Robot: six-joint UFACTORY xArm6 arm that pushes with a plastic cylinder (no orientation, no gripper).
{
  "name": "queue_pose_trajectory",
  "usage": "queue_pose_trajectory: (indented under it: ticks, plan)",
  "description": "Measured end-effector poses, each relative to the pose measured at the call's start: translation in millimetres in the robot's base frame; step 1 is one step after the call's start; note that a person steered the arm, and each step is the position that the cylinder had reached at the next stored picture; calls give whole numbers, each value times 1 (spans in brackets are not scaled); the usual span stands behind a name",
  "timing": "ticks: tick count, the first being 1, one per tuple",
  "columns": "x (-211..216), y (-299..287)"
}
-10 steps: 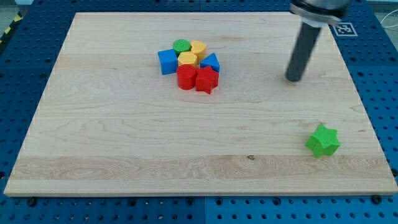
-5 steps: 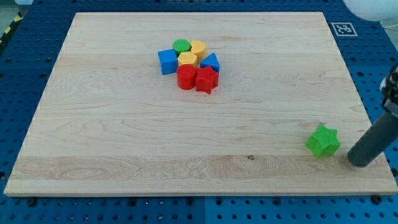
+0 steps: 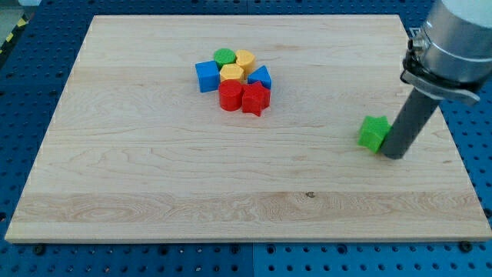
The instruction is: Slide the green star to the group of blocks
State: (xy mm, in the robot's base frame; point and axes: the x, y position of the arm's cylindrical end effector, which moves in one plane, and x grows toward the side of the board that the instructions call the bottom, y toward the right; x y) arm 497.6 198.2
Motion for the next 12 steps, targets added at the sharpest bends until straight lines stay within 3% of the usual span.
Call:
queue_pose_trajectory:
  ticks: [3,5,10,12]
  plan:
    - [-72,-31]
    - [-98,-68]
    - [-69,-116]
    - [-103,-146]
